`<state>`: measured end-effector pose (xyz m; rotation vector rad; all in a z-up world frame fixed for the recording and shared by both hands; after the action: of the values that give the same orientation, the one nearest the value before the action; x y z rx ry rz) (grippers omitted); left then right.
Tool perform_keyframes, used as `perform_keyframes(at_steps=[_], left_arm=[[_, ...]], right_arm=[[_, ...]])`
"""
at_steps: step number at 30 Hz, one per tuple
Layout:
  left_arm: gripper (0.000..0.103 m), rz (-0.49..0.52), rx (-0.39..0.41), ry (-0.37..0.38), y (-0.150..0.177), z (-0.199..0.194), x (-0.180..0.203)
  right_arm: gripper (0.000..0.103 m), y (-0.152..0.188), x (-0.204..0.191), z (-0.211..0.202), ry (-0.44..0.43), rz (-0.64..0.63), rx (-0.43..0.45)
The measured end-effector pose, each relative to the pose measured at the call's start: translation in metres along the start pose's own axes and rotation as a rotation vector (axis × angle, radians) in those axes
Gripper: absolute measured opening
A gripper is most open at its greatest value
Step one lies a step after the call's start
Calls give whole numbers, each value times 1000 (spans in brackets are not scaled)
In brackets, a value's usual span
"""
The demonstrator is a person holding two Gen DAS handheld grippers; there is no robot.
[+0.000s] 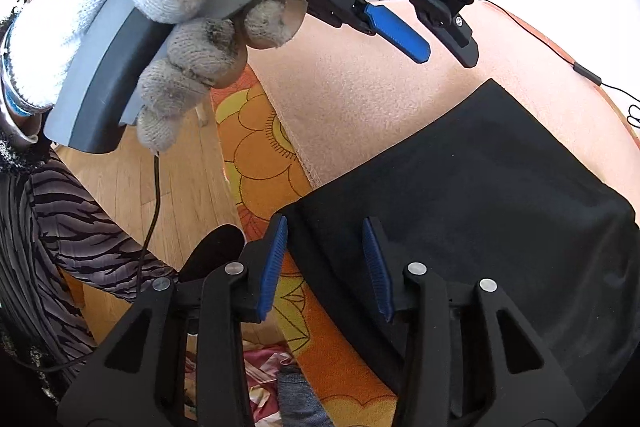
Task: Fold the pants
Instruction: 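Press the folded shorts flat with the left gripper while the right gripper holds the edge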
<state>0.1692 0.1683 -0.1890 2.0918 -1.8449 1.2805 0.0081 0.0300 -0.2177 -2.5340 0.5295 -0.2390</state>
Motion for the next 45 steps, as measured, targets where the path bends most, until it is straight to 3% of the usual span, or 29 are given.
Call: perform_keyframes(at_steps=[2,3,4,10,17,18,21,31,36,38,41,45], left_arm=[[33,-7,2,1,-1,-1,-2],[33,-10,3,2,-1,-1,-3],[33,-13,1,5,-1,-1,-4],[33,-60,-21,43,-3,9,-10],[33,-45,-49,38,-10,29,-5],[33,-29,-60,32,-11,33,-3],[33,17,-82,0,-14,43,-1],[34,66,-109,-9,-20,54,1],[33,60,-108,-16,-19,52,-4],[33,54,-107,-18,-19,51,-7],[33,51,-117,-28,-17,54,-10],[34,61,-114,-34,-17,59,-8]], right_arm=[[24,-1,2,1,7,-6,0],[8,-2,4,1,9,-3,-2],[6,-2,9,1,17,1,-5],[5,-7,10,-13,-97,74,32],[6,0,-8,-11,-51,8,7],[12,0,-11,-14,-38,8,17],[53,1,-16,-22,23,-12,44],[54,2,-36,-10,113,-70,16],[54,-1,-27,-15,43,27,29],[51,-2,-21,-17,12,64,31],[37,-2,-22,-17,65,24,37],[7,-1,-14,-16,105,30,39]])
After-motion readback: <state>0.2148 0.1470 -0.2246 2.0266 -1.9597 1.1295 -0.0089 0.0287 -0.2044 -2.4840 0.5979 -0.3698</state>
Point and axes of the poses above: each gripper's, at about its wrist camera, not at the fingertips, and z roughly the way its jaws point, x to its right, y to its underside, the point moved 7 cm from there along z, roughly the way its jaws point, and after that the axes turned 8 degrees about y, right-handed, at the moved point
